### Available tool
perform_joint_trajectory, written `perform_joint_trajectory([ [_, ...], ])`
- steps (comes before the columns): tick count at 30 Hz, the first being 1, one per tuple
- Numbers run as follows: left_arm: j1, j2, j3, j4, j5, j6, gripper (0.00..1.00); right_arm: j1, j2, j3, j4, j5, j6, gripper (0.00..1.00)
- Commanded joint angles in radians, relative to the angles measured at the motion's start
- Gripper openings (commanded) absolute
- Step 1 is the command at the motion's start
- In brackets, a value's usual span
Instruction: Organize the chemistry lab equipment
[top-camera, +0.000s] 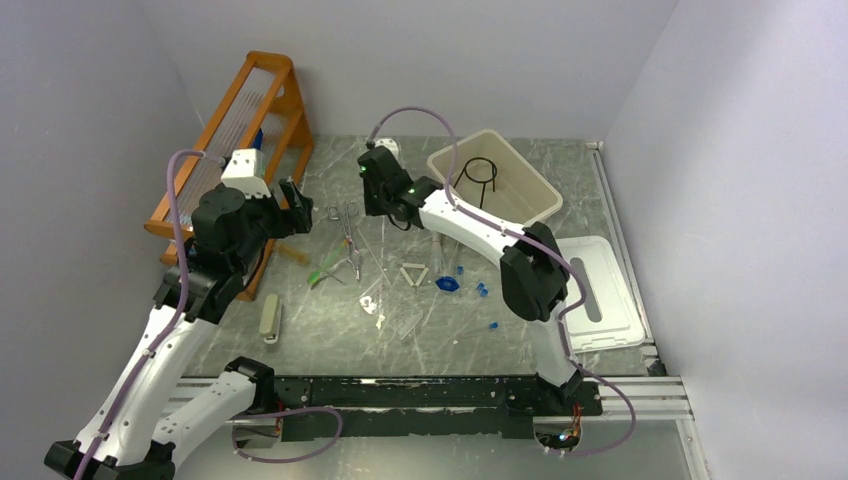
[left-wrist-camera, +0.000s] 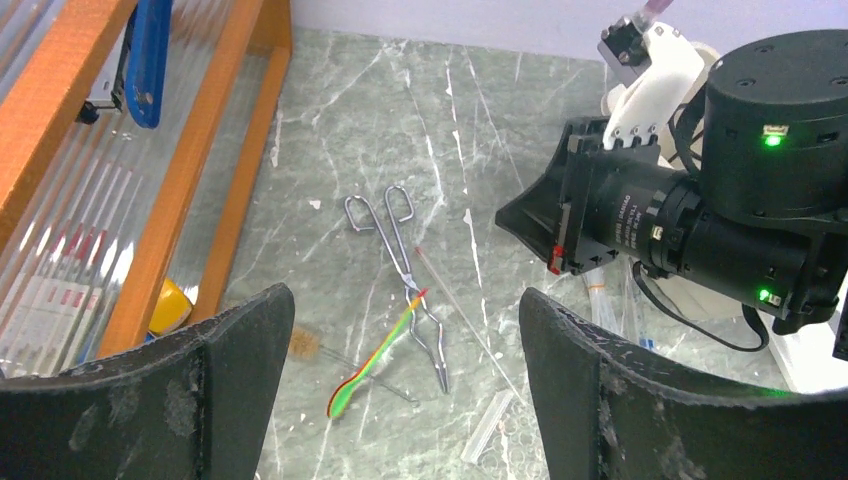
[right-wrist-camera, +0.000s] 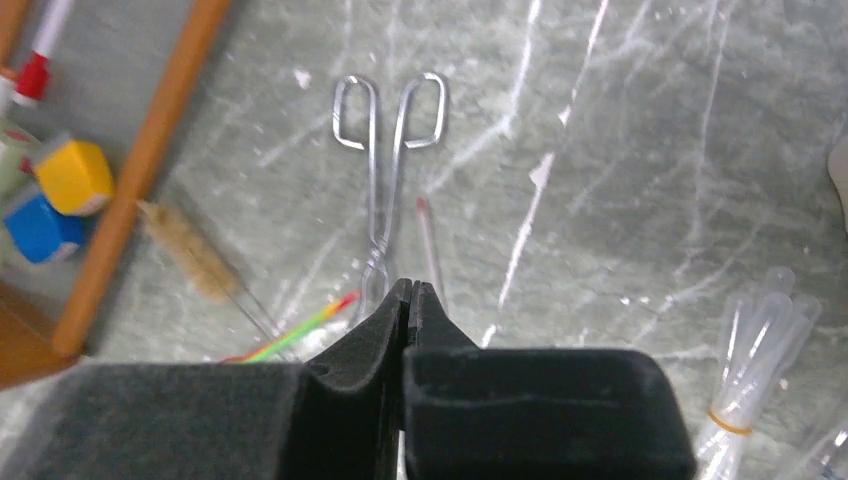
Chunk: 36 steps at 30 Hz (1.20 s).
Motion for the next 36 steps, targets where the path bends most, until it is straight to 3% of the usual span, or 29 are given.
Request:
perform_joint_trajectory([
  [1,-0.004,0.004,-0.024,0.028,0.029,-0.022,0.86,-0.01,-0.021,-0.085,0.002,-0.07,-0.041,0.0],
  [3,-0.004,0.01,-0.034,0.037,0.035,-0.026,0.86,-0.009,0.011,-0.056,-0.032,-0.106,-0.046,0.02],
  [8,-0.004,0.022,-0.038,0.039,0.017,-0.029,0.86,0.016,0.096,0.004,-0.041,-0.166,-0.005,0.29],
  [16,-0.004,0.025,-0.053,0.032,0.013,-0.031,0.85,0.025,0.25,0.133,-0.055,-0.156,0.106,0.39],
  [28,-0.004,0.031,-0.057,0.035,0.011,-0.027,0.85,0.026,0.389,0.23,-0.086,-0.152,0.106,0.37],
  [33,-0.004,0.031,-0.057,0.038,0.009,-0.026,0.85,0.033,0.441,0.296,-0.158,-0.094,0.111,0.23],
  [36,-0.004,0.028,-0.061,0.036,0.014,-0.027,0.85,0.048,0.469,0.375,-0.221,-0.035,0.108,0.21],
])
